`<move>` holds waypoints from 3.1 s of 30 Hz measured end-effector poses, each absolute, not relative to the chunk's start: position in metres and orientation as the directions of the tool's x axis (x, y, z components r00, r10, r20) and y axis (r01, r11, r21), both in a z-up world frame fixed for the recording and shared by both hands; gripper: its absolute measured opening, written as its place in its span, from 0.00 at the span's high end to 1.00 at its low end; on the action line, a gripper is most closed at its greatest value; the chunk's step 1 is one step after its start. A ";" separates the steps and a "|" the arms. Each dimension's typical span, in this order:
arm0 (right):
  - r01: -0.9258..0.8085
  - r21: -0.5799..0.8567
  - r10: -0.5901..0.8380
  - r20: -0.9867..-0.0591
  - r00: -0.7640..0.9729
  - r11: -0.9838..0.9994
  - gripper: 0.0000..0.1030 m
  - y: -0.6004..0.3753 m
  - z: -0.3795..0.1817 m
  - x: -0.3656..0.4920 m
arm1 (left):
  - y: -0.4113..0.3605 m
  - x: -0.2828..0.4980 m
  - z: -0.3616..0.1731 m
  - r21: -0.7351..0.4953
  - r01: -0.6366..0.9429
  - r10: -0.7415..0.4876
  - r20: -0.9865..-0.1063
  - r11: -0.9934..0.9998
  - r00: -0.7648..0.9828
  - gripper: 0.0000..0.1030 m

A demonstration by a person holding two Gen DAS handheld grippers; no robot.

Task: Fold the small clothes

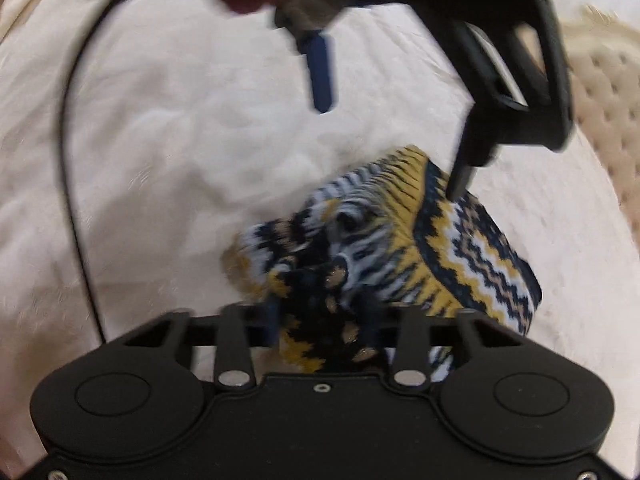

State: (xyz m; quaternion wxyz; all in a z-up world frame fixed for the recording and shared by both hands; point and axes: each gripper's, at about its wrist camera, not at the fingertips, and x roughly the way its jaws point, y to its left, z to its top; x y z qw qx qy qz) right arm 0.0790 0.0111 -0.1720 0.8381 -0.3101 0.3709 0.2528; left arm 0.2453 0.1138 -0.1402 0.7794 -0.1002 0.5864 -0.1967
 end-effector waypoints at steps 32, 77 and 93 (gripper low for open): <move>-0.627 0.018 0.408 -0.774 0.484 0.779 0.81 0.005 -0.152 0.112 | 0.114 0.302 -0.188 -0.397 0.171 -0.430 -0.862 0.902 0.269 0.83; -0.133 0.194 0.228 -0.920 0.318 0.972 0.00 -0.146 -0.211 0.141 | 0.071 0.209 -0.185 0.046 0.233 -0.031 -0.948 0.971 0.318 0.10; -0.099 0.411 0.405 -0.778 0.480 0.906 0.00 -0.176 -0.152 0.201 | 0.098 0.214 -0.202 -0.080 0.157 -0.121 -0.954 0.984 0.276 0.00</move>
